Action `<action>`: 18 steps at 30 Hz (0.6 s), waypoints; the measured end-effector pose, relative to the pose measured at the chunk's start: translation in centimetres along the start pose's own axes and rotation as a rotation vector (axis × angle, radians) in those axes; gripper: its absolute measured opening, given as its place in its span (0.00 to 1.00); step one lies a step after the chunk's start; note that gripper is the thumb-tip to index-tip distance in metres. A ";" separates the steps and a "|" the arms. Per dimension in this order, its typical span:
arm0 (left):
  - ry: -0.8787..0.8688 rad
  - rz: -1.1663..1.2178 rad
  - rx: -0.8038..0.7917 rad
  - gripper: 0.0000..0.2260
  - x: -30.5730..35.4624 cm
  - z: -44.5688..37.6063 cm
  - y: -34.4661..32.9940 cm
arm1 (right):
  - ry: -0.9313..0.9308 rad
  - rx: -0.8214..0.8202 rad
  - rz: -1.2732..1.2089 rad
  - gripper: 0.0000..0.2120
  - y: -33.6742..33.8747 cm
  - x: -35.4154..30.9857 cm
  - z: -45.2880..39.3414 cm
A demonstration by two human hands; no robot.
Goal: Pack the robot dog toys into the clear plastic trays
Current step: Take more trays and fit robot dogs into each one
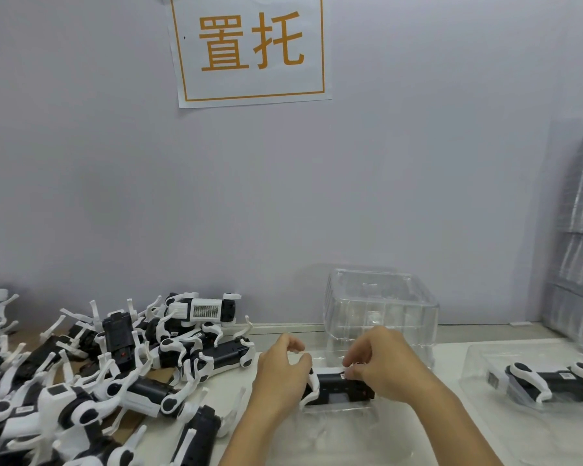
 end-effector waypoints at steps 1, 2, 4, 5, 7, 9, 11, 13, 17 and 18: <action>0.000 -0.009 -0.003 0.04 0.0 0.0 0.0 | 0.000 0.013 0.003 0.05 -0.1 -0.1 0.0; -0.001 -0.014 -0.005 0.05 -0.1 0.1 0.0 | 0.000 0.021 0.000 0.05 -0.2 -0.1 0.0; -0.006 -0.021 -0.004 0.06 0.0 0.1 0.0 | -0.002 0.027 -0.022 0.06 -0.2 0.0 0.0; -0.008 -0.025 -0.003 0.07 0.1 0.2 0.0 | 0.000 0.026 -0.030 0.06 -0.2 0.0 0.0; -0.006 -0.034 -0.002 0.07 0.1 0.2 0.0 | 0.007 0.030 -0.039 0.08 -0.2 0.1 0.0; -0.012 -0.038 -0.001 0.07 0.1 0.2 0.0 | 0.009 0.043 -0.050 0.09 -0.2 0.2 0.0; -0.019 -0.040 -0.001 0.07 0.1 0.2 0.0 | 0.006 0.041 -0.059 0.09 -0.2 0.2 0.0; -0.030 -0.048 0.004 0.06 0.1 0.1 0.0 | 0.010 0.046 -0.074 0.08 -0.3 0.2 0.1; -0.061 -0.095 0.029 0.03 0.4 0.3 0.1 | 0.015 0.062 -0.092 0.07 -0.6 0.1 0.2; -0.076 -0.120 0.036 0.04 0.5 0.4 0.1 | 0.017 0.062 -0.089 0.07 -0.8 0.2 0.2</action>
Point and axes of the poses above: each hand's wrist, its own z-axis away from the middle knuckle, its own y-axis out of the back of the hand, x = y × z, the point moved 6 cm from there along -z, towards the middle knuckle, and after that the axes turned 7 degrees about y, right-handed, at the moved point
